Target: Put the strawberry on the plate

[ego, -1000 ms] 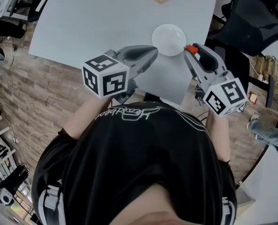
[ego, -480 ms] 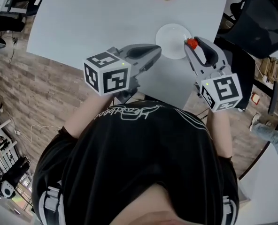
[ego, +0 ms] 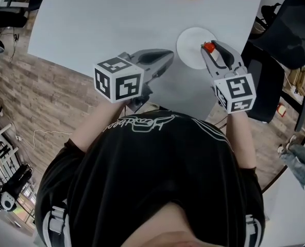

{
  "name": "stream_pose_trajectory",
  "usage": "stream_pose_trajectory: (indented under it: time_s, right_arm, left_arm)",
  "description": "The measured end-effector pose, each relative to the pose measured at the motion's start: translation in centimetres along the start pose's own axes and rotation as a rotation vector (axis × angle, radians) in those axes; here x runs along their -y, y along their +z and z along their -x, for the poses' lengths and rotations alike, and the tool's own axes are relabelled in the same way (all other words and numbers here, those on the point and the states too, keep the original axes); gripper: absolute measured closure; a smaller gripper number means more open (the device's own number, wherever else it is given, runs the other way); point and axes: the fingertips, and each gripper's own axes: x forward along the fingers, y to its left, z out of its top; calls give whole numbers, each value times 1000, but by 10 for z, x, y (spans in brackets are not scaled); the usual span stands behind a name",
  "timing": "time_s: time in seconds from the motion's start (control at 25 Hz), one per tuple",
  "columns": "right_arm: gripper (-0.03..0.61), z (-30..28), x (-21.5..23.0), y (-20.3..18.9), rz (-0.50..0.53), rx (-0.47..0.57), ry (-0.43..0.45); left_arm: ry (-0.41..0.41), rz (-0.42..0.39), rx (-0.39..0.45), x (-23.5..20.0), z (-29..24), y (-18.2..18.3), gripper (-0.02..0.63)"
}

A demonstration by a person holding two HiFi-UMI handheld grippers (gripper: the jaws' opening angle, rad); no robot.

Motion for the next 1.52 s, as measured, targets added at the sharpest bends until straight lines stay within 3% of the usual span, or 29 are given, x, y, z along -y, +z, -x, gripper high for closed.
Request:
stream_pose_trajectory:
  time_s: [0.32, 0.6, 1.52]
  right_arm:
    - [445, -27, -1, -48, 42, -103, -4]
    - [445, -43, -8, -67, 102, -171, 5]
    - [443, -47, -10, -82, 111, -219, 17]
  left_arm:
    - [19, 58, -16, -12, 1, -21, 607]
    - [9, 112, -14, -18, 1, -25, 607]
    - [1, 96, -10, -17, 6, -33, 607]
